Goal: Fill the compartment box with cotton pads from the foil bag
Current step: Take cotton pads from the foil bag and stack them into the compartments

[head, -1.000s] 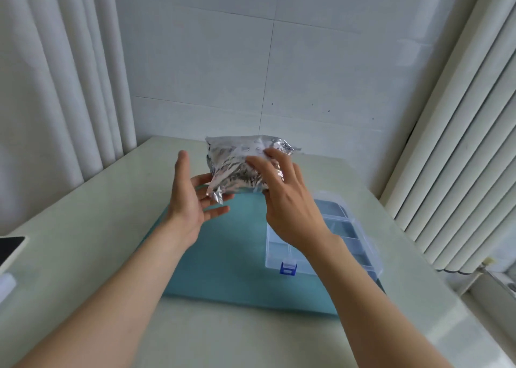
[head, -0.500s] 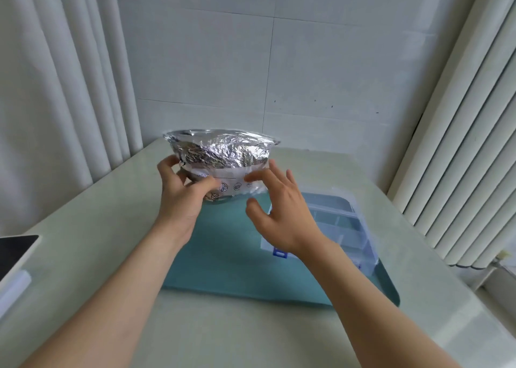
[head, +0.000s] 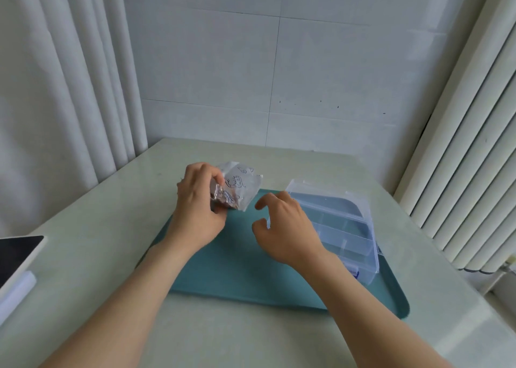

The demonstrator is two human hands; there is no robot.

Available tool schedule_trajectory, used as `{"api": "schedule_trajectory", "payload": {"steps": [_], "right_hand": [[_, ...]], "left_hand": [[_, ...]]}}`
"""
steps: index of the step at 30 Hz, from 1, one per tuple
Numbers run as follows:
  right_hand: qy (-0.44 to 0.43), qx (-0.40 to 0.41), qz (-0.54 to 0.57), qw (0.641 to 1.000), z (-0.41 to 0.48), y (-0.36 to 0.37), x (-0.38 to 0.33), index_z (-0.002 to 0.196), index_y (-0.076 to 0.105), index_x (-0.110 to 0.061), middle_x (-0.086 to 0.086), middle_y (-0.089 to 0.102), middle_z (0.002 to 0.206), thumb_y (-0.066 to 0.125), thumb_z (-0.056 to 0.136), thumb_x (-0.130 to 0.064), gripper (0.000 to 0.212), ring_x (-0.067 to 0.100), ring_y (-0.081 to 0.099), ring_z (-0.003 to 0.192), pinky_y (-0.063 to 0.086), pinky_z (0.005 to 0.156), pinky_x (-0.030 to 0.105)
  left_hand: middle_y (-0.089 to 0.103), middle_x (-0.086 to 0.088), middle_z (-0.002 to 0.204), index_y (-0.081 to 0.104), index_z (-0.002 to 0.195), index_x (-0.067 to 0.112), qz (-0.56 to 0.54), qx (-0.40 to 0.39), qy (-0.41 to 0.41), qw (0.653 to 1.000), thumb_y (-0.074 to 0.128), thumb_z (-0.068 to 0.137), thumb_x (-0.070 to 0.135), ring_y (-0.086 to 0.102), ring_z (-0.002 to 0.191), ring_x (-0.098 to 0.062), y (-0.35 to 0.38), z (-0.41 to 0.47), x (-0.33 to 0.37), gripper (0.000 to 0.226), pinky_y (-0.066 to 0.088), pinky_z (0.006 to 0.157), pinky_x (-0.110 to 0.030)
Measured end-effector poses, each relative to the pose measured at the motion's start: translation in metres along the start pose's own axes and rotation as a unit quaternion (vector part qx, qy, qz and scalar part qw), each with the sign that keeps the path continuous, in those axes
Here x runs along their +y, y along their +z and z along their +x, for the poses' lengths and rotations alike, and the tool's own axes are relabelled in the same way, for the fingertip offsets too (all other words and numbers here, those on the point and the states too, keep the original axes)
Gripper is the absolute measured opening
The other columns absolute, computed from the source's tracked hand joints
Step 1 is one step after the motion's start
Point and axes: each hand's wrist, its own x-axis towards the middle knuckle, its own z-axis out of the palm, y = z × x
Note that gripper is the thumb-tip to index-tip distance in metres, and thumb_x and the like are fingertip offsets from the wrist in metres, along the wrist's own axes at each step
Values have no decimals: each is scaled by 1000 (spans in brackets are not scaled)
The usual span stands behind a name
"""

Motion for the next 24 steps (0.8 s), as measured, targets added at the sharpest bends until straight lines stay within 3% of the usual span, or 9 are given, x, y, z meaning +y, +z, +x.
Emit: {"api": "schedule_trajectory", "payload": {"steps": [3,5,8,10,12,16,19,21,24], "right_hand": [[20,13,4,1000,2,-2,2,123,67,-22,-1,64,124,58,90,-26,34,22,61,114,50,84,33],[30,39,12,999,4,-4,3,112,72,-22,-3,72,112,59,89,-28,27,21,65,106,53,88,36],[27,82,-21,996,7,-5,5,98,74,-24,-7,73,88,56,91,-30,20,24,62,95,41,93,36],[33,102,-19,994,9,-4,5,86,71,-20,-4,69,78,50,96,-31,25,27,58,89,36,88,37],[43,96,23,994,10,-5,4,78,65,-13,2,65,72,44,103,-32,38,32,56,87,36,86,40],[55,71,70,993,13,-5,1,80,65,-10,2,74,81,40,107,-43,49,32,60,95,33,86,40],[69,67,92,991,10,-6,0,119,68,-27,-12,75,81,55,103,-49,30,19,63,105,27,89,37],[80,68,118,987,8,-8,-1,135,58,-28,-19,69,75,64,100,-46,39,16,63,110,25,92,36],[99,90,138,981,8,-9,-3,141,55,-25,-22,64,77,70,97,-43,51,17,60,120,24,94,36]], "left_hand": [[39,4,119,46,106,23,28,-70,-14,997,80,61,30,48,104,-23,0,-4,5,57,46,97,-55],[38,5,117,45,107,27,72,-88,-4,994,79,58,60,46,106,-23,0,-4,7,69,42,102,-55],[41,3,126,57,117,33,115,-80,38,989,73,64,78,46,125,-29,0,-4,9,71,35,113,-64],[42,0,143,64,117,32,99,-88,58,989,68,72,76,33,149,-33,0,-3,13,62,18,124,-69],[40,1,155,67,106,27,63,-98,72,991,65,79,72,30,156,-27,-1,-3,20,52,12,129,-61],[51,2,146,71,106,22,33,-121,81,989,54,90,58,54,133,-22,-6,-4,30,42,41,114,-45],[62,0,131,73,110,15,4,-96,85,992,44,100,38,59,126,-17,-9,-2,31,39,47,105,-36],[68,1,123,74,107,13,13,-59,89,994,44,102,26,64,121,-17,-8,-1,31,33,51,101,-33],[74,4,113,74,105,15,39,1,82,996,49,101,15,69,97,-16,-7,-1,31,26,56,83,-31]]}}
